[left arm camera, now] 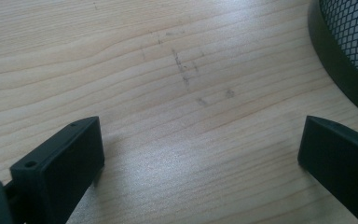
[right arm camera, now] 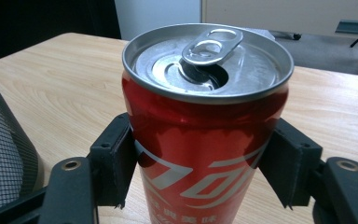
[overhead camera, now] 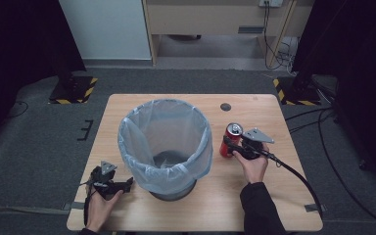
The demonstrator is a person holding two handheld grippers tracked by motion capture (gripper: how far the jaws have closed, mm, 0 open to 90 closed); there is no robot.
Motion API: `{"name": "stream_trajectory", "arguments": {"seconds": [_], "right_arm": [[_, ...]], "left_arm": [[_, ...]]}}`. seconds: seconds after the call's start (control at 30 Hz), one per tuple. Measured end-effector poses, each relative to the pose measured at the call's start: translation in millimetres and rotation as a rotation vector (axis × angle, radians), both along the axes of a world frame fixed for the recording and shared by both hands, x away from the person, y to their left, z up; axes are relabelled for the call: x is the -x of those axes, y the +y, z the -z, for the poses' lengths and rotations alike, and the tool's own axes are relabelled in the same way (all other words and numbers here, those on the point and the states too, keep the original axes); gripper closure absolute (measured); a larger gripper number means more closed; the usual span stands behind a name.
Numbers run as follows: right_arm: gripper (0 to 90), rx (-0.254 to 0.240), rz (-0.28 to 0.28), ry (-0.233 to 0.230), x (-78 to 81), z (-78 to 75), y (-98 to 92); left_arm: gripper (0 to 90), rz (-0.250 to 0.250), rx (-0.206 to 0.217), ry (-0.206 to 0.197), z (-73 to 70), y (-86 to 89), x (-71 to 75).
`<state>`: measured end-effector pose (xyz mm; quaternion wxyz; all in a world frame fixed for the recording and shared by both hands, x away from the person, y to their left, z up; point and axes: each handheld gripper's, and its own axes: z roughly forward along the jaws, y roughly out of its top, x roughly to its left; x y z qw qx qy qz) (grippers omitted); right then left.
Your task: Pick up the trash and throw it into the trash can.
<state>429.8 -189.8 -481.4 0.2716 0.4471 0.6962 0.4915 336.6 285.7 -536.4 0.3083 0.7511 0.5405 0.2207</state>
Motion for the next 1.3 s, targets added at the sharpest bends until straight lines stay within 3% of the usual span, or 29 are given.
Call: {"name": "stream_trajectory", "arguments": {"seconds": [0.2,0.57,0.83,1.3], "right_arm": [[33.7,-0.022,-0.027,-0.016,9.2,-15.8,-7.7],[33.7,-0.12,-0.082,-0.082,34.2,-45.1,-18.8],[33.6,-0.172,-0.09,-0.154,46.8,-70.3,-25.8],[33.6,-0.247,-0.164,-0.257,69.4,-108.4,-25.6]], "left_arm": [[0.0,0.0,0.0,0.0,0.0,0.0,0.0],[0.0,0.0,0.0,0.0,0.0,0.0,0.0],[0.0,0.0,0.0,0.0,0.0,0.0,0.0],[0.0,0.0,-0.001,0.0,0.0,-0.1,0.1]]}}
